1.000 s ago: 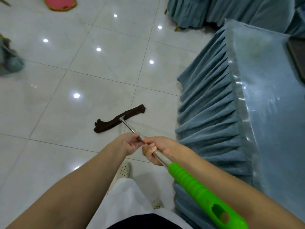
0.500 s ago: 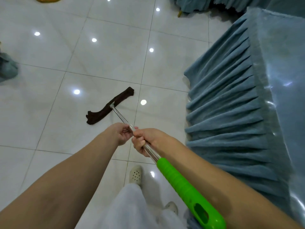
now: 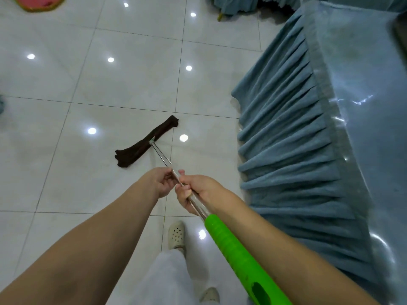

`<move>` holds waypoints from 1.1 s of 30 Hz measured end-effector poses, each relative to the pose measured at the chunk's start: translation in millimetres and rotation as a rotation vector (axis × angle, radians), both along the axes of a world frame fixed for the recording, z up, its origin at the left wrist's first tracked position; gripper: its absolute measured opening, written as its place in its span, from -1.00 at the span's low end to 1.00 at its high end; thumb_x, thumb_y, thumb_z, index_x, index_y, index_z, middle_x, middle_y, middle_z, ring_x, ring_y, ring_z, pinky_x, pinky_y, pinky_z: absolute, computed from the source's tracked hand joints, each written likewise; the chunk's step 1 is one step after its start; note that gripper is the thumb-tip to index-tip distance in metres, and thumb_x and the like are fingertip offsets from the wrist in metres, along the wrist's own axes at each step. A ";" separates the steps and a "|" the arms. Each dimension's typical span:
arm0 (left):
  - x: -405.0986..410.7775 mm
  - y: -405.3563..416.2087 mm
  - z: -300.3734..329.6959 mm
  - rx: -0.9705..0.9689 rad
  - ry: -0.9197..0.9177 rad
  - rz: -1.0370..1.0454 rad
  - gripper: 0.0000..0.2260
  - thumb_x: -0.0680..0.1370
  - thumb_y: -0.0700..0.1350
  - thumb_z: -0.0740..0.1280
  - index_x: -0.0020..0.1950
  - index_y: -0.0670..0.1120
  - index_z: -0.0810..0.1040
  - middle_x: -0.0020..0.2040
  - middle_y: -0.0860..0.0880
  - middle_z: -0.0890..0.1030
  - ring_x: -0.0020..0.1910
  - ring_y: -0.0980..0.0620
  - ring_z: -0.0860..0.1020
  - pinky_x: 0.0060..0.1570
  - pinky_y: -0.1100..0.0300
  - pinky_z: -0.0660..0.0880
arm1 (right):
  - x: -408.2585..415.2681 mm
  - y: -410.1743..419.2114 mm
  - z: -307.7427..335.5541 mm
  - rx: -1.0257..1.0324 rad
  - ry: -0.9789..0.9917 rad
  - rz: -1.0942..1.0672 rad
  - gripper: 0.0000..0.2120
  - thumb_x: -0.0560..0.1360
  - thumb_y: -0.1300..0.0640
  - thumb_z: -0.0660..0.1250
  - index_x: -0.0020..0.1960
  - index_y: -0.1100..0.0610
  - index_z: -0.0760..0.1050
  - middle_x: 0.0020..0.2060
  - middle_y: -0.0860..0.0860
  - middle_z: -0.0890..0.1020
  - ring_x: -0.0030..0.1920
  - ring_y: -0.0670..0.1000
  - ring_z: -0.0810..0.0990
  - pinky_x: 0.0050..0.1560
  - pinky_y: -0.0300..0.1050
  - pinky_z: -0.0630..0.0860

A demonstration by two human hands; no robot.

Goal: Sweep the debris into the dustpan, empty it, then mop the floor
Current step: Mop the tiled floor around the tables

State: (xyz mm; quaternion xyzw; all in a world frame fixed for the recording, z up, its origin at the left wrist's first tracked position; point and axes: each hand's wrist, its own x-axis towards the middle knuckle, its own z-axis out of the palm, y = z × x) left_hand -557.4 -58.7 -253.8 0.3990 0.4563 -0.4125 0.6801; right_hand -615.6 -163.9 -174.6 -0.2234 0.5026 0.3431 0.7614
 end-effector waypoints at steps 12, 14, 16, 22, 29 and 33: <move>-126.8 -71.0 9.1 -0.115 -0.034 -0.176 -0.82 0.64 -0.30 0.06 -0.05 -0.35 0.40 -0.13 -0.22 0.53 -0.21 -0.06 0.53 -0.31 0.23 0.61 | -136.8 -58.9 19.3 -0.062 0.029 -0.102 -0.65 0.60 0.28 0.14 -0.30 -0.02 0.36 -0.40 -0.02 0.36 -0.75 -0.13 0.26 -0.75 -0.42 0.18; -156.4 -77.4 14.7 -0.126 -0.008 -0.178 -0.76 0.65 -0.27 0.05 -0.10 -0.34 0.43 -0.15 -0.19 0.51 -0.21 -0.06 0.50 -0.66 0.19 0.50 | -164.4 -63.5 23.8 -0.071 0.021 -0.111 -0.65 0.61 0.27 0.14 -0.29 -0.01 0.38 -0.39 -0.02 0.36 -0.76 -0.12 0.26 -0.75 -0.42 0.17; -189.2 -82.7 19.0 -0.156 0.012 -0.142 -0.74 0.66 -0.26 0.03 -0.11 -0.33 0.44 -0.16 -0.19 0.49 -0.21 -0.07 0.49 -0.46 0.19 0.59 | -195.5 -70.0 28.2 -0.076 0.019 -0.102 -0.67 0.61 0.26 0.15 -0.28 -0.02 0.39 -0.38 -0.01 0.34 -0.76 -0.12 0.26 -0.75 -0.42 0.18; -282.3 -96.1 17.9 -0.195 -0.004 -0.034 -0.74 0.65 -0.32 -0.01 -0.10 -0.36 0.41 -0.17 -0.23 0.46 -0.19 -0.11 0.48 0.42 0.01 0.24 | -283.2 -92.3 39.5 -0.073 0.029 0.035 -0.72 0.63 0.21 0.15 -0.23 -0.01 0.37 -0.60 0.04 0.42 -0.75 -0.12 0.26 -0.76 -0.41 0.19; -346.6 -82.4 28.1 -0.215 -0.022 0.029 -0.73 0.64 -0.33 0.00 -0.16 -0.35 0.41 -0.17 -0.23 0.46 -0.16 -0.13 0.49 0.44 -0.01 0.20 | -332.2 -88.9 48.7 -0.121 0.049 0.216 -0.68 0.64 0.25 0.07 -0.22 -0.05 0.34 -0.64 0.04 0.42 -0.75 -0.12 0.27 -0.76 -0.42 0.17; -369.8 -63.4 34.8 -0.221 -0.043 0.093 -0.76 0.64 -0.34 0.00 -0.15 -0.33 0.38 -0.17 -0.23 0.47 -0.21 -0.11 0.48 0.08 0.06 0.53 | -343.9 -73.5 47.2 -0.138 0.034 0.318 -0.73 0.63 0.25 0.07 -0.15 -0.05 0.35 -0.65 0.06 0.42 -0.75 -0.10 0.28 -0.76 -0.43 0.18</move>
